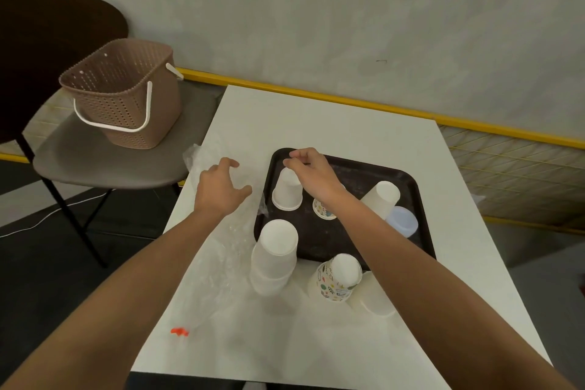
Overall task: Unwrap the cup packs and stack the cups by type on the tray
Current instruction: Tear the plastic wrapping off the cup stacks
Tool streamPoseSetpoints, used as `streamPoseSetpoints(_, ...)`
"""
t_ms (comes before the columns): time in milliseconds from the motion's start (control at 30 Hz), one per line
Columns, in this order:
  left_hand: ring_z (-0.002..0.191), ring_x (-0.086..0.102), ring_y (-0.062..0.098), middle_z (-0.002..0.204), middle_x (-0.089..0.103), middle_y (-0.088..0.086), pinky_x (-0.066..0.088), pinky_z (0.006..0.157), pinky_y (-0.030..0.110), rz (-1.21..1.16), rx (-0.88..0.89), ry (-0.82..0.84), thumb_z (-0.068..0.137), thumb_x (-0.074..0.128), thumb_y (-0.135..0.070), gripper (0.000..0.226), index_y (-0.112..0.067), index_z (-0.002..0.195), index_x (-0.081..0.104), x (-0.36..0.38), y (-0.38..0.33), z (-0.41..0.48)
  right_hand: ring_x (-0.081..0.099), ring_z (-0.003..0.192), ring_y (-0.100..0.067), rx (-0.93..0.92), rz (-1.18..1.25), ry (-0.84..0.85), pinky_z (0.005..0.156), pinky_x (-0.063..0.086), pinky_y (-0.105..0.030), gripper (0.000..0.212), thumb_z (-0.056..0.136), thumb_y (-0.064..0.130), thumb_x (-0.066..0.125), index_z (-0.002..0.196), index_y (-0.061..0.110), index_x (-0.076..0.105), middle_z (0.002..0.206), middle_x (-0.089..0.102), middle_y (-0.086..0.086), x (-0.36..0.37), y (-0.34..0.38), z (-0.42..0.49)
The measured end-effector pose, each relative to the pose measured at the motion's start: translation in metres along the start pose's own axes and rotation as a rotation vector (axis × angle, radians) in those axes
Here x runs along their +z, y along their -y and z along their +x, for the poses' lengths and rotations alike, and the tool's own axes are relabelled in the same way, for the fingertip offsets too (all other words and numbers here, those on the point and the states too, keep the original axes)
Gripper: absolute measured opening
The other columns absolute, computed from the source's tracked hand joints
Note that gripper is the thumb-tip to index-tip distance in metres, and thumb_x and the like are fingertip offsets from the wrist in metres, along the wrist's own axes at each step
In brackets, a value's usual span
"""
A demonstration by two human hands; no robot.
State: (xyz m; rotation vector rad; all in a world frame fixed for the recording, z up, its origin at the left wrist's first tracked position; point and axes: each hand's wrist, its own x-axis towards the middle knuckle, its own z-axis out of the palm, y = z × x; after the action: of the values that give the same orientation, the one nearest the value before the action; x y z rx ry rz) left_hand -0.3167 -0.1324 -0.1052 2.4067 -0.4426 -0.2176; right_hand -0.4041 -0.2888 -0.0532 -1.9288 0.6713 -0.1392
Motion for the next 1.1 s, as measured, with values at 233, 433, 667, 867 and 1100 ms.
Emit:
streamPoseSetpoints(233,0.113,0.047,0.031,0.122,0.050,0.015,0.043,0.090,0.038,0.013,0.049,-0.075,0.080,0.068,-0.028,0.051,-0.018,0.127,0.050,-0.008,-0.013,-0.015,0.049,0.109,-0.013,-0.005,0.037,-0.022,0.087,0.036,-0.024,0.027,0.090,0.031,0.058,0.114,0.019,0.056,0.126,0.052,-0.004,-0.018,-0.005,-0.018)
streamPoseSetpoints(433,0.119,0.049,0.031,0.141,0.037,0.015,0.042,0.095,0.037,0.099,-0.028,-0.085,0.086,0.064,-0.020,0.065,-0.007,0.142,0.033,-0.009,-0.017,-0.028,0.049,0.110,-0.011,0.001,0.048,-0.035,0.088,0.037,-0.024,0.024,0.090,0.031,0.058,0.112,0.021,0.055,0.127,0.052,-0.003,-0.036,-0.013,-0.033)
streamPoseSetpoints(667,0.117,0.052,0.036,0.127,0.056,0.020,0.047,0.087,0.041,0.113,-0.202,-0.118,0.091,0.056,-0.030,0.060,-0.006,0.142,0.035,-0.013,-0.003,-0.044,0.050,0.110,-0.011,0.023,0.072,-0.032,0.086,0.035,-0.023,0.029,0.091,0.029,0.057,0.117,0.018,0.055,0.124,0.054,-0.001,-0.038,-0.018,-0.042)
streamPoseSetpoints(867,0.120,0.048,0.032,0.126,0.055,0.015,0.047,0.088,0.041,0.296,-0.137,-0.092,0.091,0.050,-0.047,0.054,-0.014,0.134,0.051,-0.010,-0.003,-0.056,0.049,0.105,-0.009,0.010,0.064,-0.009,0.084,0.035,-0.023,0.030,0.091,0.030,0.057,0.117,0.017,0.055,0.123,0.055,0.000,-0.029,-0.017,-0.047)
streamPoseSetpoints(1100,0.122,0.037,0.027,0.133,0.044,0.007,0.028,0.099,0.044,0.611,0.059,-0.244,0.089,0.041,-0.061,0.052,-0.025,0.116,0.067,-0.006,0.000,-0.060,0.050,0.108,-0.011,0.026,0.051,0.001,0.083,0.035,-0.023,0.030,0.091,0.033,0.057,0.117,0.020,0.054,0.126,0.052,-0.001,-0.029,-0.023,-0.051)
